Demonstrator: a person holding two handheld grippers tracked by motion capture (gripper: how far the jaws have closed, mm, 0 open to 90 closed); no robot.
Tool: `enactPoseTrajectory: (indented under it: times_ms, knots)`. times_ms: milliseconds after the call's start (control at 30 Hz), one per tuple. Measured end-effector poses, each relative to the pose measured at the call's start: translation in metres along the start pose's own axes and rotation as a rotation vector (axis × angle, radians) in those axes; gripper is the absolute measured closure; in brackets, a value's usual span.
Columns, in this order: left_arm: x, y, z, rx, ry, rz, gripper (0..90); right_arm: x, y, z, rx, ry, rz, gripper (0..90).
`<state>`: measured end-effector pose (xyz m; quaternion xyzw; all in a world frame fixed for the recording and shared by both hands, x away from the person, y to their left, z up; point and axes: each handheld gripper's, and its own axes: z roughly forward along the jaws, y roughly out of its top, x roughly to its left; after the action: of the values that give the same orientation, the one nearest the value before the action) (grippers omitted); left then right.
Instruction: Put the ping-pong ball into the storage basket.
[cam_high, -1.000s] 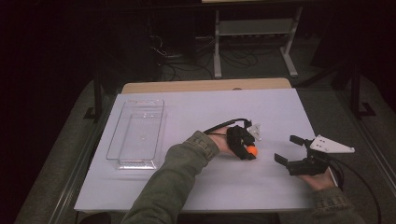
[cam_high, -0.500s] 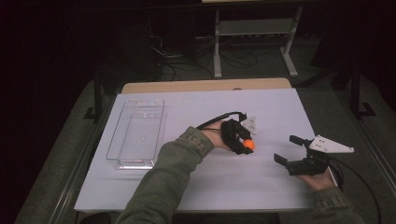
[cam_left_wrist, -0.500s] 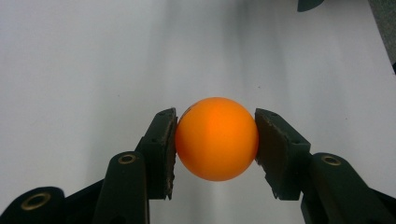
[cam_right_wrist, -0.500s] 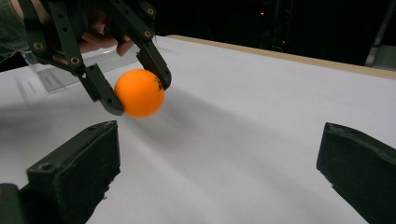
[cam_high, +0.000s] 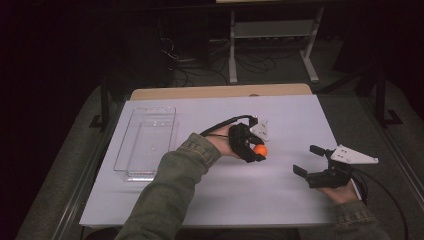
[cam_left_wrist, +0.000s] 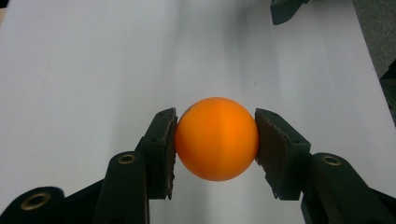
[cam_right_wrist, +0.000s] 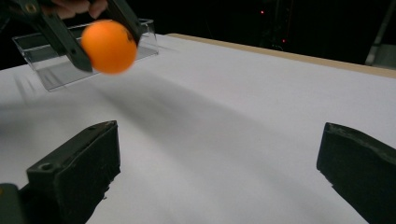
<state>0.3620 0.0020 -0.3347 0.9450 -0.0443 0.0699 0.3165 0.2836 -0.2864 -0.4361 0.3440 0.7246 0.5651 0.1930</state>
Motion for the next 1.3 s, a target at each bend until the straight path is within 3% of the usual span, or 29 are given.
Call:
enactPoseTrajectory:
  times_ms: [133, 867, 1067, 1300]
  knots:
    - [-0.001, -0.002, -0.013, -0.009, 0.024, -0.002, 50.4, 0.000, 0.000, 0.001, 0.003, 0.000, -0.004, 0.0]
    - [-0.006, -0.016, -0.051, -0.024, 0.063, -0.029, 50.4, 0.000, 0.000, 0.002, 0.014, -0.002, -0.003, 0.0]
    - [-0.007, -0.016, -0.061, -0.051, 0.064, -0.038, 50.4, 0.001, -0.001, 0.003, 0.020, -0.002, -0.007, 0.0]
    - [-0.007, -0.018, -0.071, -0.039, 0.074, -0.038, 50.4, 0.001, -0.001, 0.003, 0.018, -0.002, -0.005, 0.0]
